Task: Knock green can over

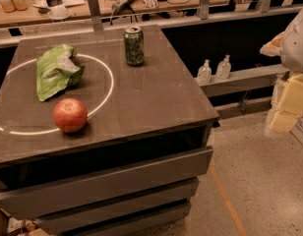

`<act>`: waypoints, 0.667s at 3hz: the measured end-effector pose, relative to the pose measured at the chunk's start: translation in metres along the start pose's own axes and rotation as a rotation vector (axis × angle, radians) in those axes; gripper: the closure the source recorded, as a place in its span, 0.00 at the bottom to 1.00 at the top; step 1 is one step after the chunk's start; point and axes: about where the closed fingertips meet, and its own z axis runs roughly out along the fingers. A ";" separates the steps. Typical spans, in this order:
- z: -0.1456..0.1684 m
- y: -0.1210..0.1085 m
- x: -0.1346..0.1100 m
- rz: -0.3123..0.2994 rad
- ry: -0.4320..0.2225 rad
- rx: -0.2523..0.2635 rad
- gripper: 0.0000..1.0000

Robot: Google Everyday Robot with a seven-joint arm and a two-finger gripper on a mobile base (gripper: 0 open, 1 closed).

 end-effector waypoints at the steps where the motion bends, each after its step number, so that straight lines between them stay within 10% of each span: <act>1: 0.000 0.000 0.000 0.000 0.000 0.000 0.00; 2: -0.003 -0.003 -0.001 0.014 -0.049 -0.006 0.00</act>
Offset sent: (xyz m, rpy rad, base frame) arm 0.0053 -0.0010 0.0031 0.1289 0.0099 0.0011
